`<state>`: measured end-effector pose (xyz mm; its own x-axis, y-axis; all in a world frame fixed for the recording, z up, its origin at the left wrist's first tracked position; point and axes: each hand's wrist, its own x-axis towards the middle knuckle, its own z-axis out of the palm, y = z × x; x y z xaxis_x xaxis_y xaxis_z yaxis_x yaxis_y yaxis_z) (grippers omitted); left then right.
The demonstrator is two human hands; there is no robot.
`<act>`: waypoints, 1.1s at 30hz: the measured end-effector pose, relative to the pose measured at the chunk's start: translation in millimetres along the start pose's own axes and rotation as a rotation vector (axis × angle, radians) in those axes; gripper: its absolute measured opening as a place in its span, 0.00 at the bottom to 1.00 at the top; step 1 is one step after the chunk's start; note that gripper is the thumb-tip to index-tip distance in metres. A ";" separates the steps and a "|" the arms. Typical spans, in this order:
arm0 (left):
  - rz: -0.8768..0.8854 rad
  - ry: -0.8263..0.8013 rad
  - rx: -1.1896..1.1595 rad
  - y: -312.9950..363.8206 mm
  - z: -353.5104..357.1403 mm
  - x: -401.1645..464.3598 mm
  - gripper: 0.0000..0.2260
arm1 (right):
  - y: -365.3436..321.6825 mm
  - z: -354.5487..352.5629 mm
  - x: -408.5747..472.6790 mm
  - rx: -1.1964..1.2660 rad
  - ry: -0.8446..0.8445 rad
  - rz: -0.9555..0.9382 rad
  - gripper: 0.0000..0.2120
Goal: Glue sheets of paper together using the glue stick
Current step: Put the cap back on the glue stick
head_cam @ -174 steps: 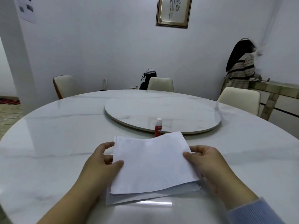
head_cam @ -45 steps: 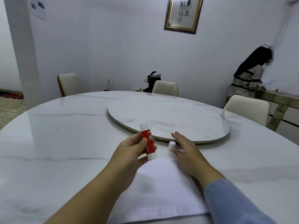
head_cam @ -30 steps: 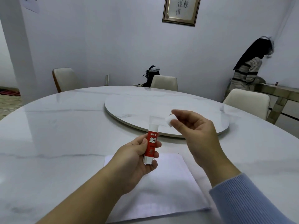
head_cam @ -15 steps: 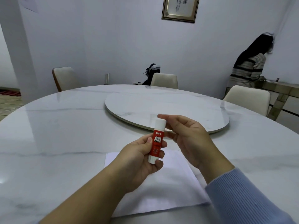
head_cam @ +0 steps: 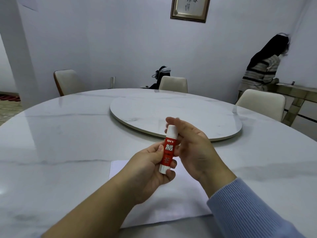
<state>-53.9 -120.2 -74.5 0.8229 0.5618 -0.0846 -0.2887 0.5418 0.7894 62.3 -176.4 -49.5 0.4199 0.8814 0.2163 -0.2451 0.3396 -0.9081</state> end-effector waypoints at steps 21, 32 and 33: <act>-0.008 -0.034 -0.010 6.4 -3.1 -2.7 0.14 | -1.8 -0.4 -4.6 -0.039 0.011 0.010 0.15; -0.014 -0.038 0.001 7.1 -4.4 -1.8 0.13 | -3.4 -4.0 -5.8 -0.089 -0.028 0.003 0.14; -0.010 -0.035 0.012 6.4 -5.0 -1.6 0.14 | -3.7 -3.7 -6.5 -0.106 -0.013 -0.014 0.13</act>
<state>-59.5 -114.5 -72.4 0.8424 0.5341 -0.0709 -0.2748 0.5392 0.7961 63.7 -184.6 -48.9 0.4111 0.8812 0.2333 -0.1450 0.3158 -0.9377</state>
